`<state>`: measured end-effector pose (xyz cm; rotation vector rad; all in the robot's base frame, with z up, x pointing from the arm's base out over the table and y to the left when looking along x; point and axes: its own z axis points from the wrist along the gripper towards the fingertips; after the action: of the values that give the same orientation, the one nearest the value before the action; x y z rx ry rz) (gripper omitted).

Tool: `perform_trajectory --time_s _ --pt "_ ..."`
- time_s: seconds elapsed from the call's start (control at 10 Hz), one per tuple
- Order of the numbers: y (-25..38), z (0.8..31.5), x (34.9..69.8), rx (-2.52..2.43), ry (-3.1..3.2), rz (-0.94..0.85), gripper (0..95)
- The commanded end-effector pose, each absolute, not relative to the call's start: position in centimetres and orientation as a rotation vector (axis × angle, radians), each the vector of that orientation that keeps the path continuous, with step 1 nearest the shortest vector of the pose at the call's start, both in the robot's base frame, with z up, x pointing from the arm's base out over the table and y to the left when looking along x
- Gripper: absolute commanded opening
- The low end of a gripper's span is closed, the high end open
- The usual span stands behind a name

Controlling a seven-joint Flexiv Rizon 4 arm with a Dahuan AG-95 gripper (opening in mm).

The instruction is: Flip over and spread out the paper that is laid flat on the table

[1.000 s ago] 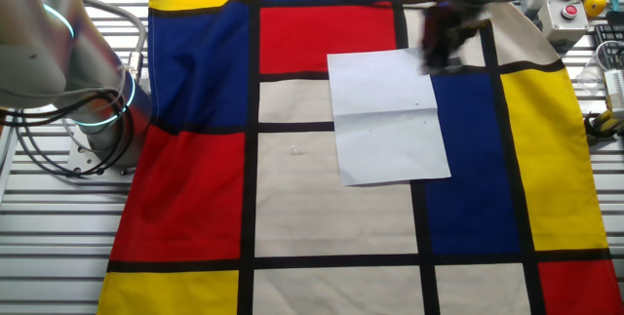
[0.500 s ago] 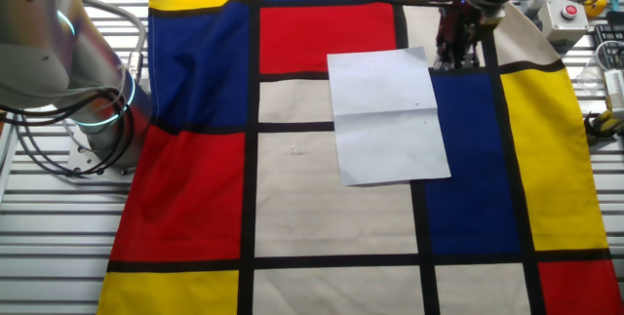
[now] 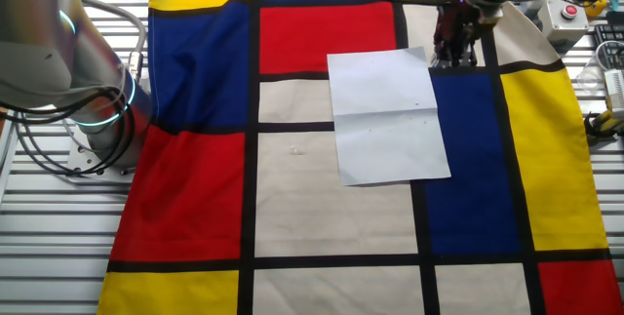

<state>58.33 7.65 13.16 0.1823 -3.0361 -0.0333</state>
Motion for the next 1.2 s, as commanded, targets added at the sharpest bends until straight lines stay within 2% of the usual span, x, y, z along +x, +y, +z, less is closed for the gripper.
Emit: perform_trajectory --time_s 0.1,0.9,1.2 --pt "7.6 13.1 58.4 0.208 -3.032 -0.116 0.0" --pt "7.6 13.1 58.4 0.222 -3.025 -0.186 0.0" --pt "11.7 12.0 59.7 0.15 -3.029 -0.165 0.0"
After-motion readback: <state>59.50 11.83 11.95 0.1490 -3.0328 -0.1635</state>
